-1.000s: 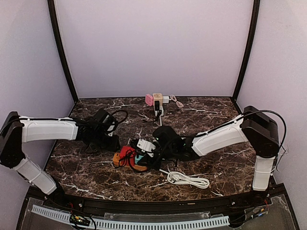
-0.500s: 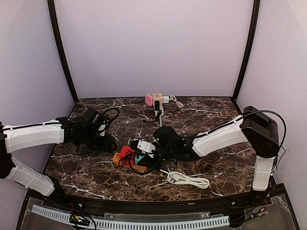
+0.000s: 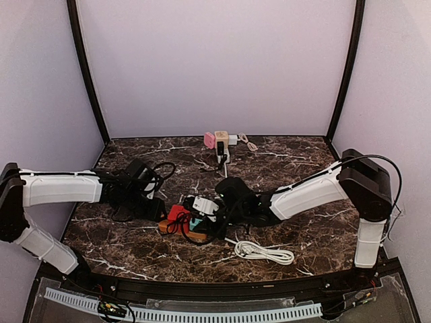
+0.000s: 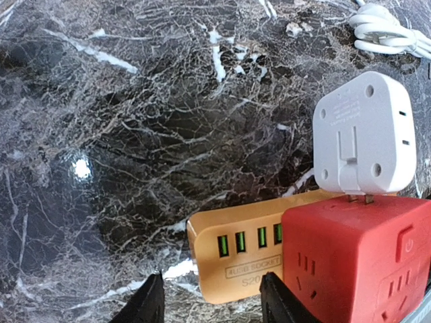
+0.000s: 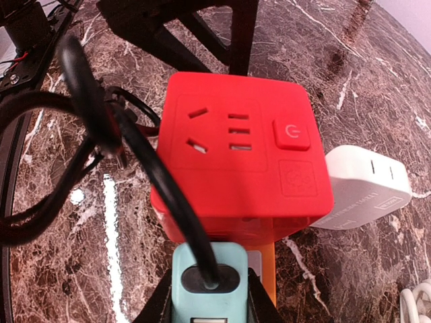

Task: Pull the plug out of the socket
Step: Remove the plug from the socket.

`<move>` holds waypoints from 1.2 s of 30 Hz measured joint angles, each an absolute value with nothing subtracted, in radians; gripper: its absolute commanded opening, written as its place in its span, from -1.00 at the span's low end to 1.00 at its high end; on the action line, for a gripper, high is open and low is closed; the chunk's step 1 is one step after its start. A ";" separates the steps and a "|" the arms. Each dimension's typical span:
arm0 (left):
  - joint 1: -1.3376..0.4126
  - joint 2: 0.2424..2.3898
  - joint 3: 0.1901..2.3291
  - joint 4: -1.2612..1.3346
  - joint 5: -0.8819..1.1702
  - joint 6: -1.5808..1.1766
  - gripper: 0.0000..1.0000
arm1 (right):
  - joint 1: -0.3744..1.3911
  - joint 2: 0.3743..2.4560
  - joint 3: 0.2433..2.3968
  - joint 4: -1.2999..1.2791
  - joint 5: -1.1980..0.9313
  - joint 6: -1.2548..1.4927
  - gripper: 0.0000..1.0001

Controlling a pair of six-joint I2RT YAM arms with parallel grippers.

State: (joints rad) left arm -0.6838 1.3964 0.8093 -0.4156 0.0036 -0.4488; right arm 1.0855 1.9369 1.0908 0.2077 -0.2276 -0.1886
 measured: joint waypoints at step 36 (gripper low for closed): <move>-0.694 1.482 0.770 -0.311 0.057 -0.498 -0.22 | 1.070 1.937 1.103 0.184 -0.271 -0.152 -1.00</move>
